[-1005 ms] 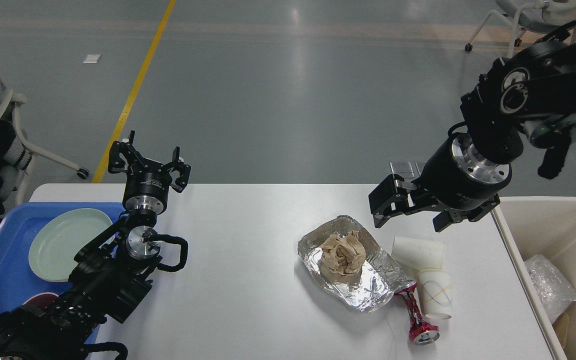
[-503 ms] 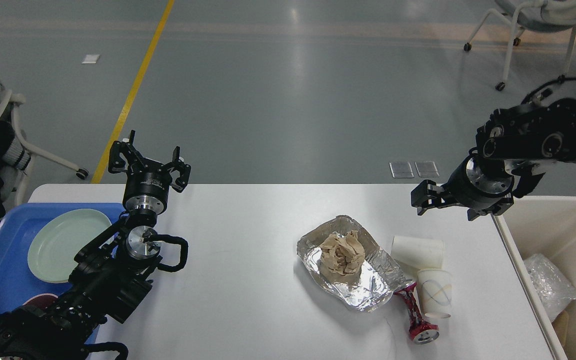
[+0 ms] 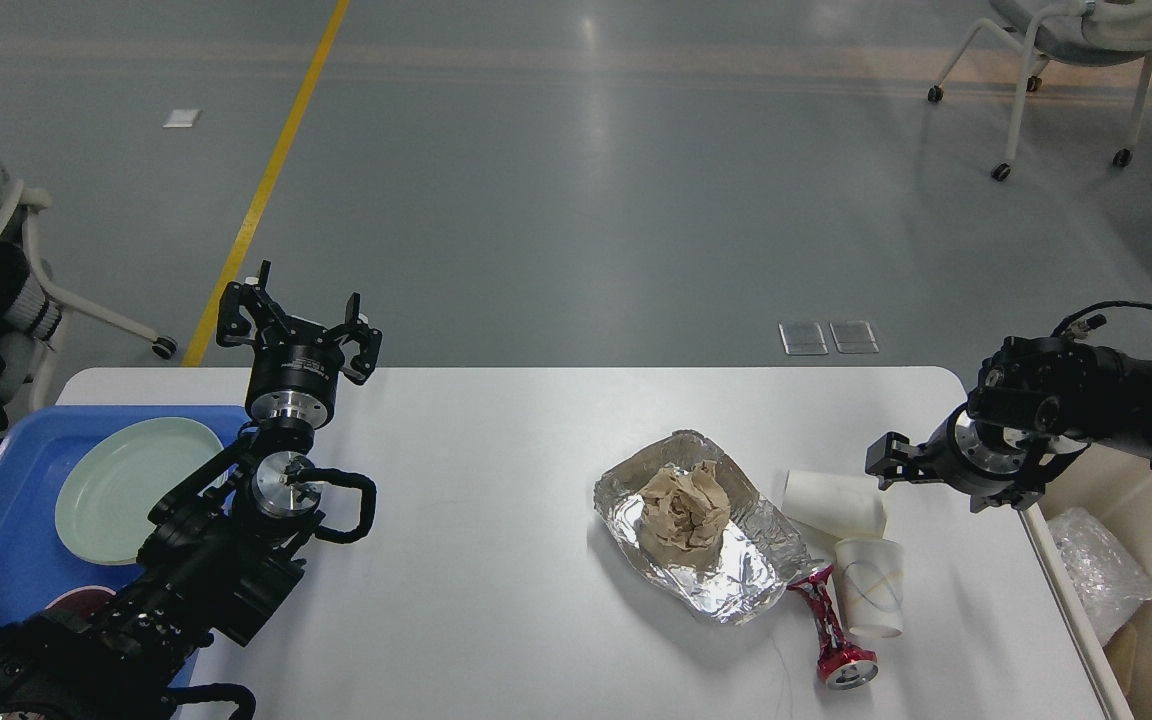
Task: Tidy desktop
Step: 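Grasp the white paper cup with the right gripper and lift it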
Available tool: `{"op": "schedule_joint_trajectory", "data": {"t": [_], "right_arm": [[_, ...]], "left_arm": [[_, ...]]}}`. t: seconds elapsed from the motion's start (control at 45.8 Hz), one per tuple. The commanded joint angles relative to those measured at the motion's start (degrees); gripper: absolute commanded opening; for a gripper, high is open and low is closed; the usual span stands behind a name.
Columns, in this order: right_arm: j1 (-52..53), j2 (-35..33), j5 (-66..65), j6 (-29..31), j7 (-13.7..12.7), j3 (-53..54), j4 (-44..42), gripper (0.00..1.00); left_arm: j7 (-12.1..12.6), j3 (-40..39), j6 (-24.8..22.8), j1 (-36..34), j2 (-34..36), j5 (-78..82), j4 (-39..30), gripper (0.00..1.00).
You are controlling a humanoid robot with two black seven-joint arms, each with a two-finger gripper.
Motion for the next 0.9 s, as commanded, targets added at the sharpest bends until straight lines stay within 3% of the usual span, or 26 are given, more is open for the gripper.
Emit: {"op": "schedule_joint_trajectory", "data": {"t": [0.0,0.372,0.678,0.787,0.874], "right_arm": [[-4.4,-0.1,0.1,0.1,0.1,2.7,-2.9,0.97],[-8.7,-0.8,2.0,0.1,0.2,16.4,-3.7,0.80],[-13.9,-1.0,2.5,0.2,0.4,23.3,-8.6,0.73],[-14.0,-3.1,2.5,0.4,0.5,26.0,-8.6,0.30],[-13.6,-4.0,2.5,0.5,0.5,27.0,-8.5,0.09]], "left_arm": [[0.0,0.0,0.0,0.0,0.0,0.0,-0.1,1.00],[0.0,0.0,0.0,0.0,0.0,0.0,0.0,1.00],[0.0,0.0,0.0,0.1,0.0,0.0,-0.1,1.00],[0.0,0.0,0.0,0.0,0.0,0.0,0.0,1.00],[0.0,0.0,0.0,0.1,0.0,0.0,-0.1,1.00]]}}
